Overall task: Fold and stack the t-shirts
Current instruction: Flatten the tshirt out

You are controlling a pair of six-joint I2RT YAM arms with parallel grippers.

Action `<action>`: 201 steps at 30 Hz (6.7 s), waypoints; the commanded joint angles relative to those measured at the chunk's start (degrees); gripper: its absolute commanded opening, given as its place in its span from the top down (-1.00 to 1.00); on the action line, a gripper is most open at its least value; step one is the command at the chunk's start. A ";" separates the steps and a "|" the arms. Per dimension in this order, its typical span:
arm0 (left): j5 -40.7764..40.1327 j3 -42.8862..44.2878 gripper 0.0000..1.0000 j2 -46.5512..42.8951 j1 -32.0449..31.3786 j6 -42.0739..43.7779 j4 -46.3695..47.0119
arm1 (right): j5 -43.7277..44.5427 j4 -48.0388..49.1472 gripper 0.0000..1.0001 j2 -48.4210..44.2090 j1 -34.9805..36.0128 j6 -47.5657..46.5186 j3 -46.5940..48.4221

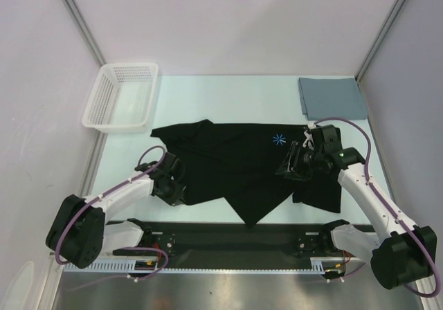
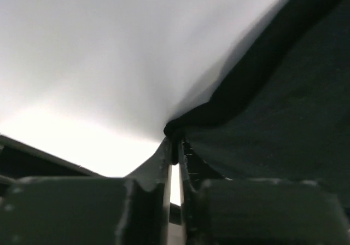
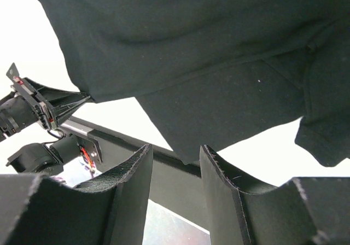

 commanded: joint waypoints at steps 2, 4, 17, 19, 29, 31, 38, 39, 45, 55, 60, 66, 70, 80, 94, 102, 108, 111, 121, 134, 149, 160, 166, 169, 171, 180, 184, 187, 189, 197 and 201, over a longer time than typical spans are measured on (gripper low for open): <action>-8.41 -1.26 0.99 0.47 3.20 5.97 2.79 | 0.37 -2.67 0.08 -1.12 -1.18 -0.52 1.98; -10.95 2.42 0.99 -0.94 4.69 11.83 0.18 | 4.47 -5.12 0.08 -0.33 -2.41 0.44 1.98; -33.20 15.89 0.99 -9.99 10.14 48.87 3.39 | 7.31 -8.39 0.16 8.37 -20.34 7.21 -5.92; -30.40 13.96 0.99 -9.30 14.53 50.36 7.53 | 8.28 -7.60 0.19 8.64 -20.52 6.61 -6.28; -18.38 15.44 0.99 -2.09 24.74 58.45 12.90 | 10.75 1.00 0.24 17.41 -16.76 3.35 -5.76; -15.38 14.40 0.99 -3.22 24.83 59.24 14.30 | 11.70 4.87 0.24 19.52 -14.29 3.87 -3.84; -5.52 11.93 0.99 -6.83 25.00 60.39 15.54 | 13.90 8.83 0.26 34.73 -8.57 4.93 7.33; -5.60 12.02 0.99 -6.83 25.26 60.21 14.67 | 13.90 9.97 0.25 37.96 -7.78 4.93 8.91; -3.77 12.72 0.99 -7.71 28.85 60.82 12.64 | 15.45 0.63 0.23 46.78 -6.54 2.82 24.99; 0.89 9.12 1.00 -11.49 29.04 60.48 14.39 | 23.13 -15.51 -0.07 22.02 -12.59 3.09 8.96; 1.95 9.47 0.99 -11.58 28.96 59.60 14.31 | 18.74 -12.44 -0.05 14.36 -21.46 3.43 -2.66; 3.80 9.91 0.99 -10.61 28.96 58.90 15.54 | 24.96 -9.01 0.01 8.11 -24.37 5.28 -7.69; 4.41 10.08 0.99 -9.91 28.96 58.81 15.89 | 24.19 -6.72 0.06 9.07 -25.09 5.02 -8.13; 5.82 10.88 0.99 -8.59 28.96 58.28 16.77 | 20.41 0.13 0.15 11.62 -23.24 6.60 -11.64; 5.82 10.52 0.99 -8.15 28.96 58.54 16.86 | 20.14 4.79 0.18 15.40 -22.10 5.81 -12.87; 5.82 10.09 0.99 -8.33 29.05 58.28 16.77 | 20.93 7.16 0.47 17.51 -21.92 6.07 -14.19; 5.73 9.47 0.99 -8.76 29.05 57.58 16.33 | 21.29 10.50 1.00 17.61 -22.01 6.07 -15.25; 5.47 9.38 0.99 -9.99 29.04 57.31 16.24 | 22.78 9.02 1.00 15.32 -22.27 6.77 -10.34; 6.70 15.26 0.99 -10.08 29.04 54.94 18.26 | 33.49 16.04 1.00 9.61 -22.80 13.54 15.94; 11.35 37.22 0.99 -18.96 28.96 65.83 10.45 | 34.74 15.96 1.00 -2.70 -26.05 3.80 45.73; 9.95 74.68 0.99 -18.60 28.52 67.33 8.59 | 33.59 22.02 1.00 -4.63 -25.97 -2.80 69.65; -3.40 86.89 0.99 -21.60 25.80 70.67 8.77 | 33.86 26.41 1.00 -2.00 -22.45 -3.51 82.04; -5.16 90.42 0.99 -21.42 24.91 70.59 12.00 | 34.47 33.69 1.00 -1.56 -20.69 -2.46 82.40; -6.65 87.44 0.99 -23.26 24.74 69.89 17.01 | 35.17 36.16 1.00 -1.29 -20.43 -2.10 82.75; -6.84 86.90 0.99 -23.97 24.48 69.44 19.04 | 35.52 36.78 1.00 -0.77 -19.91 -2.02 84.59; -7.70 87.87 0.99 -28.62 21.14 69.79 20.11 | 36.05 39.34 1.00 -5.07 -19.64 -1.84 85.65; -9.29 87.87 0.99 -30.38 18.51 71.37 21.51 | 36.05 38.63 1.00 -5.69 -19.64 -1.14 86.35; -9.56 87.78 0.99 -31.00 17.62 72.16 22.04 | 35.88 39.07 1.00 -5.95 -19.72 -0.17 86.01; -10.43 86.21 0.99 -31.26 17.36 72.52 23.09 | 35.88 39.42 1.00 -5.51 -19.81 0.18 85.74; -12.37 78.49 0.99 -27.06 17.09 74.54 25.55 | 35.26 40.47 1.00 1.50 -19.73 1.41 82.33; -13.51 71.89 0.99 -23.45 17.09 76.03 28.10 | 33.51 41.97 1.00 7.04 -19.73 2.99 78.01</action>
